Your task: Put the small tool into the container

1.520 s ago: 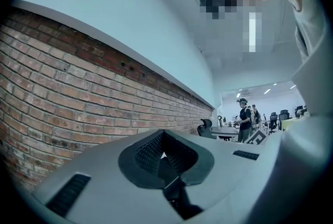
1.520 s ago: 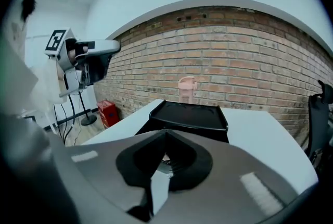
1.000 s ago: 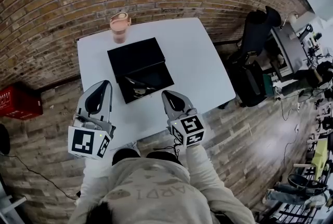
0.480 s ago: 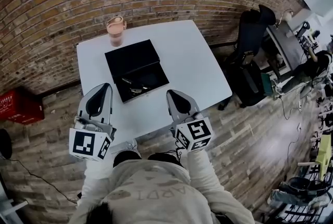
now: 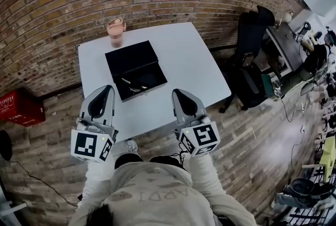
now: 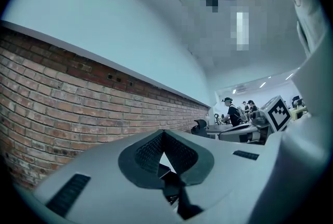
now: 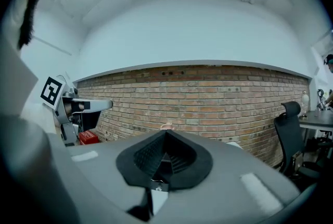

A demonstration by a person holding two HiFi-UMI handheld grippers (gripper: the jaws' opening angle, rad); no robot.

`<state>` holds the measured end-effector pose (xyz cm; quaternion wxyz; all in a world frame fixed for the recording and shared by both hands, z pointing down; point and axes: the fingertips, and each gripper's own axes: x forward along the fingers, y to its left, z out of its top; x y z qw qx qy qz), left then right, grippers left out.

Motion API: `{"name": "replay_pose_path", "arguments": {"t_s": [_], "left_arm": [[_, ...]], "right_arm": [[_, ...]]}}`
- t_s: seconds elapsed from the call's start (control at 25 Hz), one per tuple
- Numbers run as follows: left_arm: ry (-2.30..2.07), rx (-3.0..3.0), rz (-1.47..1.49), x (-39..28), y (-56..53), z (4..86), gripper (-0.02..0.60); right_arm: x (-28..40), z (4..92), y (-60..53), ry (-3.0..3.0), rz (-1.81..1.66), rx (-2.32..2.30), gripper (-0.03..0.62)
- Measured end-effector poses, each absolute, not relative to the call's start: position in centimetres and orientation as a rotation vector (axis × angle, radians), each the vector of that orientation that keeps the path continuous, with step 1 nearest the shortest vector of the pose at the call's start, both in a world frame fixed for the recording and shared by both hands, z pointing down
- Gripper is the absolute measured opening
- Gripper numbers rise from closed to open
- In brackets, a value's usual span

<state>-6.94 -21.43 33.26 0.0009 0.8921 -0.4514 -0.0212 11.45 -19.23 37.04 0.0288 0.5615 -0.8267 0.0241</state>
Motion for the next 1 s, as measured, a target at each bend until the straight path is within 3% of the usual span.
{"name": "replay_pose_path", "arguments": {"t_s": [1.0], "left_arm": [[-1.433, 2.834, -0.131, -4.9, -16.3, 30.9, 0.005]], "right_arm": [[14.0, 32.0, -13.5, -2.624, -0.013, 1.839, 0.011]]}}
